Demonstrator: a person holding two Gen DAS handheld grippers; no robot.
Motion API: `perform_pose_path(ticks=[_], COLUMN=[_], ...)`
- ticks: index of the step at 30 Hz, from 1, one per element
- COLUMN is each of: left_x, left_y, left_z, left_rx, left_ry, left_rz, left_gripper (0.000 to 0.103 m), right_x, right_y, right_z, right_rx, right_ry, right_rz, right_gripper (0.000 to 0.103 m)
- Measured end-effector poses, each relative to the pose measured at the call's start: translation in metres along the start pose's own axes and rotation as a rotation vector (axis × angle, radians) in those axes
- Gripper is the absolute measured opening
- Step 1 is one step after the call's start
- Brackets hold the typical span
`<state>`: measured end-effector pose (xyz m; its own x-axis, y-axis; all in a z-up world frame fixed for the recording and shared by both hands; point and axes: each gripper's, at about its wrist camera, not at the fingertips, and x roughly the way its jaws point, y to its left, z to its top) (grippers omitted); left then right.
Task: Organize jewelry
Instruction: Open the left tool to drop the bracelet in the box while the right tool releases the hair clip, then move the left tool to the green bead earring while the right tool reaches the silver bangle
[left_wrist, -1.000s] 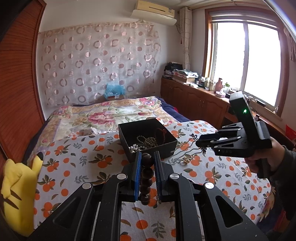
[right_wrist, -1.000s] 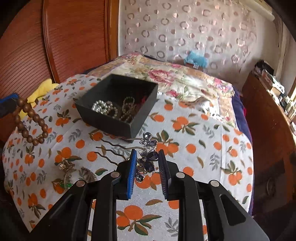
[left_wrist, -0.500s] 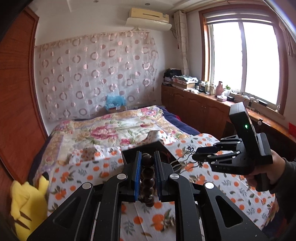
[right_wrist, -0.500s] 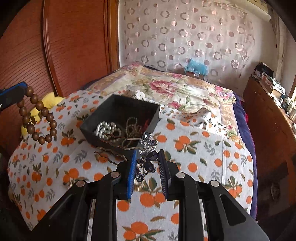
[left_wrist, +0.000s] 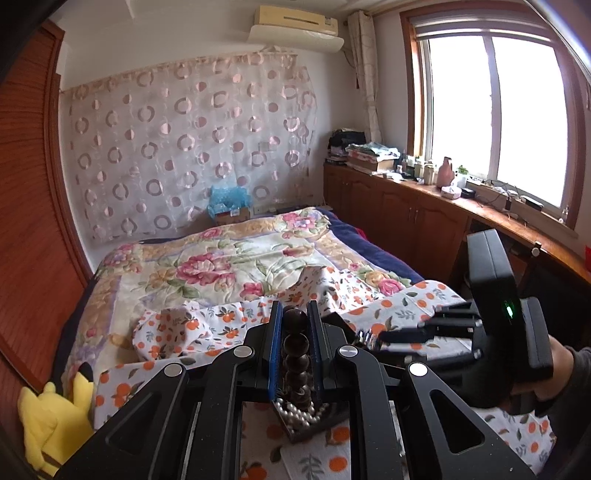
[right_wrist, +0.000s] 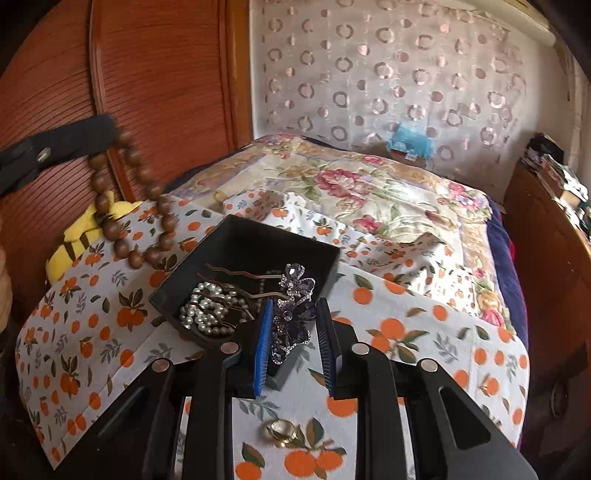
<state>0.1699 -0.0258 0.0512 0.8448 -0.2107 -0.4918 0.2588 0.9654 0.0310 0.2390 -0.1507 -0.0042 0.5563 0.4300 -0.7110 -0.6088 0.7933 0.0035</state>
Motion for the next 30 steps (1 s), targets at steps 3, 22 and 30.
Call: perform_pose_path(ticks=[3, 22, 30], left_x=[0.016, 0.049, 0.01], left_y=[0.002, 0.006, -0.008], left_z=[0.002, -0.02, -0.06], left_rx=[0.006, -0.009, -0.009], left_ry=[0.018, 0.106, 0.114], left_rz=[-0.004, -0.036, -0.042], left_gripper=[0.012, 0.028, 0.035], right_x=[0.012, -0.021, -0.039], right_y=[0.006, -0.007, -0.01], right_z=[-0.002, -0.035, -0.07], right_rx=[-0.018, 0.035, 0.092], right_ry=[0.023, -0.044, -0.036], right_rz=[0.03, 0.042, 0.013], right_gripper=[0.028, 0.028, 0.028])
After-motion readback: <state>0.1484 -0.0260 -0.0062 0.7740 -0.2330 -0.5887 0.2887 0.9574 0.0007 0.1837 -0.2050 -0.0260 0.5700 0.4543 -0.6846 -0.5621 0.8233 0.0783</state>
